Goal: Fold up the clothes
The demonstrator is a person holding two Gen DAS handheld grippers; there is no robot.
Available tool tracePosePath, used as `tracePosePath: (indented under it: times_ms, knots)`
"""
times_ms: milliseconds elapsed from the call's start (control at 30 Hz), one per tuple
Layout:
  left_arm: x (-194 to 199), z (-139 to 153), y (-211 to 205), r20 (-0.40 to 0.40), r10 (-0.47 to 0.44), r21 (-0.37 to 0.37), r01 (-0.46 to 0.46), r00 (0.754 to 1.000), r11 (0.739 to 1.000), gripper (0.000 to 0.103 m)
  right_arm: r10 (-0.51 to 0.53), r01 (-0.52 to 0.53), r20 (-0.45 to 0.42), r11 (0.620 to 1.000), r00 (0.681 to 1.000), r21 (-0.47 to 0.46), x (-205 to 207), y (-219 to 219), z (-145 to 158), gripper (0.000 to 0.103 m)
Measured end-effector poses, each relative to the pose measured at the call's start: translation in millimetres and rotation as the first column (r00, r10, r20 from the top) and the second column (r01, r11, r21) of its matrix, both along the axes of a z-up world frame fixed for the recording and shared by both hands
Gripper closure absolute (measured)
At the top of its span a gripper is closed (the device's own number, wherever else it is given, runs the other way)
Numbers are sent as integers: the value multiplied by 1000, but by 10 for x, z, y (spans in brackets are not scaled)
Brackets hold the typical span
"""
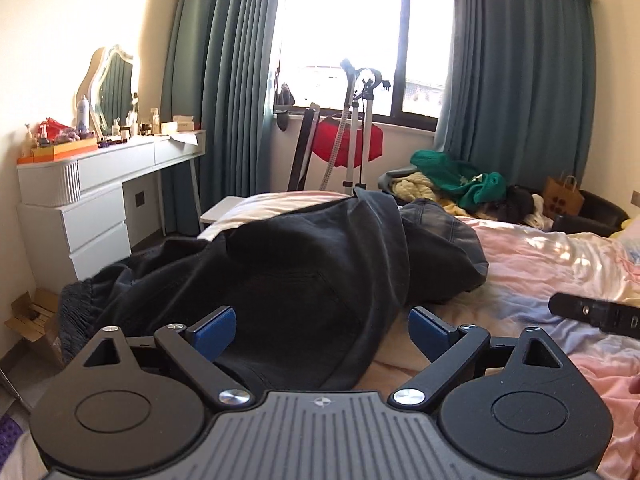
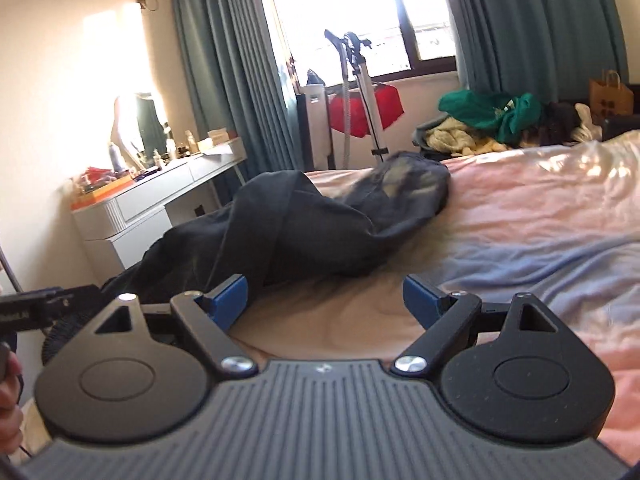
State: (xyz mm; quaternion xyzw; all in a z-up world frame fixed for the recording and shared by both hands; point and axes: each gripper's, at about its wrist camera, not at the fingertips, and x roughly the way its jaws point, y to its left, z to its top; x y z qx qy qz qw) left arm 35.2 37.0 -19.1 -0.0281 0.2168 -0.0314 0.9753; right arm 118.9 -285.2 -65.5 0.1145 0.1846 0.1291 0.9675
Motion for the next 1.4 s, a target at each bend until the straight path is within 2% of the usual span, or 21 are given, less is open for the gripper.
tracePosePath:
  times_ms: [67,233,300,767,933,1033,1100,1300,1400]
  knots:
    - [48,-110,74,-20,3,-18,-3,1000,1000,8,6,-6,-2,1000,1000,13,22,67,-30,16]
    - [197,-383,233,-144,17,-165,-41,989,985,8,4,-4,-7,999,1000,37,65,93,-63,16]
    - [265,-449,263,-172,8,-192,-41,985,981,8,-1,1,-14,999,1000,34,79,97,-85,16]
    - [143,-500,26,-109,-10,-35,7,994,999,8,-29,29,-5,1000,1000,4,-43,83,-37,16]
    - [299,-484,-72,-112,-28,41,32,993,999,8,-71,72,-16,997,997,18,-82,-6,-22,16]
    - [481,-494,-215,-85,-48,155,61,995,986,8,-113,115,-57,993,992,32,-58,-71,-66,16]
    - [645,-492,-288,-71,-65,188,77,995,979,8,-133,137,-79,990,988,42,-30,-117,-113,16]
    - [1429,-398,-397,-64,-57,144,66,996,987,8,-180,192,-145,979,973,69,83,-253,-282,16]
    - [1850,-346,-439,-64,-49,113,56,997,992,8,-179,207,-223,972,958,108,229,-350,-422,16]
